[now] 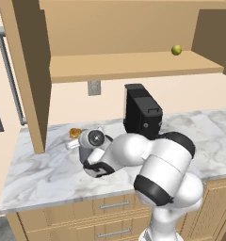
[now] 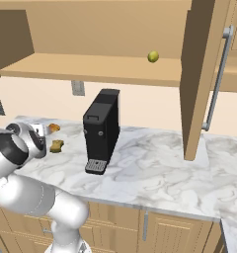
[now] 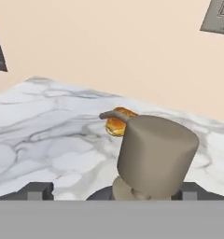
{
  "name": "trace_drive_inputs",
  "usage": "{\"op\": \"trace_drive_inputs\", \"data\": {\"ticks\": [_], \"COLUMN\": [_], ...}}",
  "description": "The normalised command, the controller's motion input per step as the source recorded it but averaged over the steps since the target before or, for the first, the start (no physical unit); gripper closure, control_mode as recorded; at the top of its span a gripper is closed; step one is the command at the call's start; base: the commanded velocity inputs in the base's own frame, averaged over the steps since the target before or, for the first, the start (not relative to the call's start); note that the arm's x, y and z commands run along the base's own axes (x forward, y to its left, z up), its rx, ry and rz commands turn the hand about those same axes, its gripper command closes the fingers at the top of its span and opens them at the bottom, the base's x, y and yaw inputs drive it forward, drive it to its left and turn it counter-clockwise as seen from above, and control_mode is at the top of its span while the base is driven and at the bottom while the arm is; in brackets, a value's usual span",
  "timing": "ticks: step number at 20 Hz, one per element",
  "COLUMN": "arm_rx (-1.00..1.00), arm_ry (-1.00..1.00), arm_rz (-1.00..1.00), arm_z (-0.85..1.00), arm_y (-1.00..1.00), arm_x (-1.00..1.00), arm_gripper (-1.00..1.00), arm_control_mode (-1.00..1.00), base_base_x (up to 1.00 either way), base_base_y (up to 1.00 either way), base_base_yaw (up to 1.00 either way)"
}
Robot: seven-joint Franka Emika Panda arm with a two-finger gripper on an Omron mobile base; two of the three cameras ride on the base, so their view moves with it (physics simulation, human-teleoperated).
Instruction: Pick the soap dispenser and sponge from the cabinet and place them on the counter.
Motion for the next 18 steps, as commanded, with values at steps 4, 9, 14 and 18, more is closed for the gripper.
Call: {"op": "trace_drive_inputs", "data": {"ticks": [4,9,14,18], "arm_rx": [-0.01,-0.01,0.0,0.0], "arm_ry": [0.06,0.05,0.01,0.0], "arm_rz": [-0.07,-0.07,-0.07,-0.08], "arm_z": [-0.4,-0.41,-0.24,-0.12], "arm_y": [-0.16,-0.11,-0.01,0.0], "arm_x": [-0.03,-0.28,-0.47,-0.4], "arm_gripper": [-1.0,-1.0,-1.0,-1.0], "arm_control_mode": [-1.0,-1.0,-1.0,-1.0], "base_base_x": [0.0,0.0,0.0,0.0], "base_base_y": [0.0,0.0,0.0,0.0], "base_base_yaw": [0.0,0.0,0.0,0.0]}}
